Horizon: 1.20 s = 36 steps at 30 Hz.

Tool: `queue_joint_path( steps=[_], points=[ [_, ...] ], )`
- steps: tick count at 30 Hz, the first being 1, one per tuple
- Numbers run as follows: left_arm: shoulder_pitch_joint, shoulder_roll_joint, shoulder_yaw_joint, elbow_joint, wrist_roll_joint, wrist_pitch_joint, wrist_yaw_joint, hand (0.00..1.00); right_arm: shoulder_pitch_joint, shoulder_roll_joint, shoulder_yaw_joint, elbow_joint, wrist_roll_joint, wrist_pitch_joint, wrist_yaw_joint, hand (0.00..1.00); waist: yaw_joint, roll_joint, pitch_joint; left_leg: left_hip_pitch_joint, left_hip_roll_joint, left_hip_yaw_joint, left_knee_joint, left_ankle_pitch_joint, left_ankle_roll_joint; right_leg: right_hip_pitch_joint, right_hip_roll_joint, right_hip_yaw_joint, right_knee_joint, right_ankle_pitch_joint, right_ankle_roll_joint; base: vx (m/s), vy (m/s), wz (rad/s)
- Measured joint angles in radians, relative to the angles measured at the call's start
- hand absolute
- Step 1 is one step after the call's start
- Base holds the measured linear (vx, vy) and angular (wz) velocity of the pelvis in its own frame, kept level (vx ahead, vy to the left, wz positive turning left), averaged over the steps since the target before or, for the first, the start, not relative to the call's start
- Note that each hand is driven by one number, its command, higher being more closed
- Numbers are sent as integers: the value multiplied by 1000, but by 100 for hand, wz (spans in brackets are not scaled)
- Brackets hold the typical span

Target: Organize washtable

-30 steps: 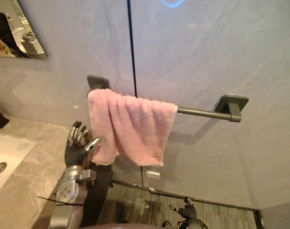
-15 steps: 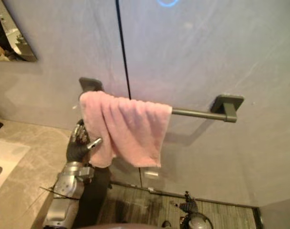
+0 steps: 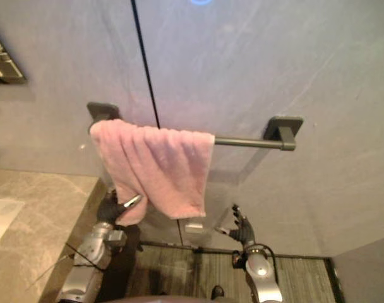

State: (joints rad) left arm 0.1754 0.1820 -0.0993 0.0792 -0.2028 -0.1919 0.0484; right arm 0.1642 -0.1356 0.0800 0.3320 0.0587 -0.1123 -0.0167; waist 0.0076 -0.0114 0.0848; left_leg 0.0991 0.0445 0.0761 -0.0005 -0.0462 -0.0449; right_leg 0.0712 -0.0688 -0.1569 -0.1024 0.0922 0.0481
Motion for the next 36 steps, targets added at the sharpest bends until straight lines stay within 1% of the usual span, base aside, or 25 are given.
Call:
queue_joint_path(
  steps=[1, 3, 4, 6, 12, 14, 16, 21, 23, 25, 29, 32, 33, 35, 36],
  points=[
    [0, 1, -6, 1, 0, 0, -3, 100, 2, 0, 0, -17, 0, 0, 0, 0, -1, 0, 0, 0, 0, 1, 0, 0, 0, 0, 0, 0, 0, 1, 1, -3, 7, -6],
    [-1, 1, -12, 9, 1, 0, -5, 100, 3, -2, 1, -74, -1, 0, 0, 0, -21, -1, 0, 0, 0, 3, 0, 0, 0, 1, 0, -1, 0, 2, 1, 1, 3, -2],
    [-2, 2, -13, 9, 1, 0, -4, 100, 3, -4, 2, -100, -1, 0, 0, 0, -25, -1, 0, 0, 0, 4, -1, 0, 0, 3, 0, -1, 0, 2, 1, 1, 14, -4],
    [-8, 2, -18, 9, 1, 0, -5, 100, 17, -24, 16, -154, 0, 1, 2, 0, -25, -1, 0, 0, 0, 9, 0, -1, 1, 2, 0, 11, 2, 2, 1, -10, 11, -7],
    [-10, 1, -18, 9, 1, 0, -9, 100, 44, -103, 40, -330, 10, -1, 45, 0, -24, 0, -1, 2, -2, 25, 4, -3, 5, -2, 2, 27, 3, 6, 1, -42, 2, -8],
    [-10, 1, -20, 9, 1, 0, -12, 100, 37, -122, 43, -363, 23, -16, 58, 0, -23, 0, -1, 3, -2, 30, 5, -3, 5, -3, 2, 32, 3, 7, 1, -56, 0, -8],
    [-10, 1, -29, 8, 1, -1, -18, 100, 27, -161, 71, -397, 70, -37, 79, 0, -22, 3, -3, 3, -2, 37, 6, -3, 5, -7, 2, 40, 3, 9, 2, -56, 2, -9],
    [-15, 12, -78, 8, 0, -1, -27, 100, -30, -215, 148, -397, 129, -40, 94, 0, -23, 15, -17, 2, 1, 42, 6, -3, 5, -10, -2, 48, 3, 12, 1, -30, 4, -4],
    [-26, 19, -96, 8, 0, -1, -27, 100, -67, -227, 182, -392, 129, -40, 108, 0, -22, 15, -17, -1, 4, 42, 8, -3, 5, -12, -1, 48, 3, 14, -2, -38, -2, -1],
    [-29, 19, -96, 8, 0, -1, -27, 100, -89, -227, 200, -382, 129, -40, 109, 0, -22, 15, -17, -3, 5, 42, 9, -3, 5, -13, 0, 48, 3, 15, -3, -18, -6, 0],
    [-39, 19, -107, 8, -2, -1, -26, 100, -165, -225, 249, -284, 129, -40, 109, 0, -18, 15, -24, -18, 6, 36, 16, -3, 5, -22, 0, 44, 4, 20, -6, -32, -5, 3],
    [-40, 19, -113, 8, -2, -1, -27, 100, -178, -223, 266, -261, 129, -39, 109, 0, -14, 15, -24, -26, 5, 26, 17, -2, 5, -22, -2, 34, 4, 20, -6, -35, 2, 12],
    [-40, 18, -116, 8, -3, -1, -27, 100, -178, -223, 274, -255, 130, -39, 109, 100, -14, 14, -25, -35, 5, 17, 17, -2, 5, -21, -3, 24, 4, 20, -5, -41, -3, 20],
    [-40, 18, -117, 8, -3, -1, -27, 100, -186, -215, 279, -225, 131, -38, 109, 100, -4, 11, -30, -36, 5, 10, 17, -2, 5, -21, -2, 18, 4, 20, -5, -30, -4, 12],
    [-40, 18, -121, 8, -3, -1, -26, 100, -199, -209, 280, -199, 131, -38, 109, 100, 5, 11, -33, -38, 5, 10, 17, -2, 5, -20, -2, 18, 4, 20, -5, -21, -3, 5]
  ],
)
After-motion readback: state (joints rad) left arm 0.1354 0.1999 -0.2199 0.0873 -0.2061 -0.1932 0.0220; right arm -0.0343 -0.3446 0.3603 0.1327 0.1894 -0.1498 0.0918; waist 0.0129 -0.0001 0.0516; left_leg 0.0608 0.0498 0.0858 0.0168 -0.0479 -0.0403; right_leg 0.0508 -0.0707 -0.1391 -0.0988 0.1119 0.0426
